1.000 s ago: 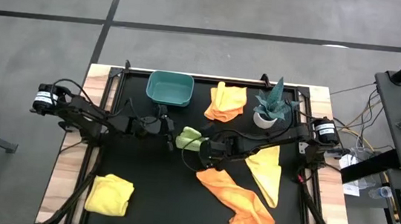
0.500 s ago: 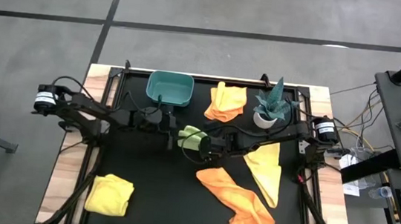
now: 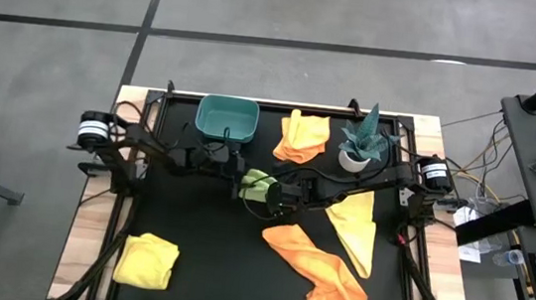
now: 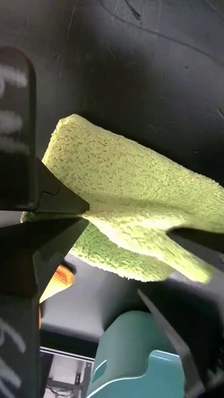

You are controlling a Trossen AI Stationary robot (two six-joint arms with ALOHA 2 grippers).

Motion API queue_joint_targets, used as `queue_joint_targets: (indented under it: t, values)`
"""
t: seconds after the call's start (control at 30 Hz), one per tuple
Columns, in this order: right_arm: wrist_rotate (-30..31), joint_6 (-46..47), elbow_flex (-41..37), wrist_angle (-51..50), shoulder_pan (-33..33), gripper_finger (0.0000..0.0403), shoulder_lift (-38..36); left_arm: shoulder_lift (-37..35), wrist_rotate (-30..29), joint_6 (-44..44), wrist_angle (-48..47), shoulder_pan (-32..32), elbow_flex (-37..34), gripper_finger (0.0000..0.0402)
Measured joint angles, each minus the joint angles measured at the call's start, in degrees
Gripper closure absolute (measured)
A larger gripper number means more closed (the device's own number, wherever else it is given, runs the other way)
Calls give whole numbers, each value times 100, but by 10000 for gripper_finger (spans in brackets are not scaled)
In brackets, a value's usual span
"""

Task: Fold microfiber towels
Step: Fold the green microfiber cloth

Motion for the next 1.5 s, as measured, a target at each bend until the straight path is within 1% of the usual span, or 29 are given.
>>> queue_joint_targets:
  t: [0.1,0.2,0.3,0.43,0.47,0.5,0.7,0.83,0.9,1.0,1.33,1.4,1.5]
  values:
    - [0,-7,0,-1,0,394,0,209,4,134,-21,11,99,130]
    - [0,-7,0,-26,0,394,0,288,20,236,-23,8,122,175]
    - [1,-11,-2,-47,0,394,0,254,22,298,-41,10,104,241]
    - [1,103,-2,-133,0,394,-6,69,20,370,-67,10,82,352]
    - [0,180,-2,-194,0,394,-13,3,20,397,-67,9,75,376]
    - [2,258,-2,-256,0,394,-22,-62,20,403,-66,6,69,388]
    - [-55,881,-7,-495,-21,394,-81,-444,182,446,-33,-22,30,398]
    - [-648,1353,-7,-454,-145,392,-92,-436,271,440,-48,-55,68,400]
    - [-734,1503,-7,-448,-210,387,-127,-389,274,438,-38,-72,88,400]
    - [-731,1604,-7,-431,-265,375,-220,-361,274,435,-59,-103,86,400]
    - [-733,1687,-63,-467,-426,306,-713,-361,276,433,-29,-111,80,401]
    - [-739,1687,-127,-466,-480,300,-845,-361,276,435,-29,-131,78,401]
    - [-756,1686,-338,-348,-648,302,-1052,-361,279,463,-29,-193,76,401]
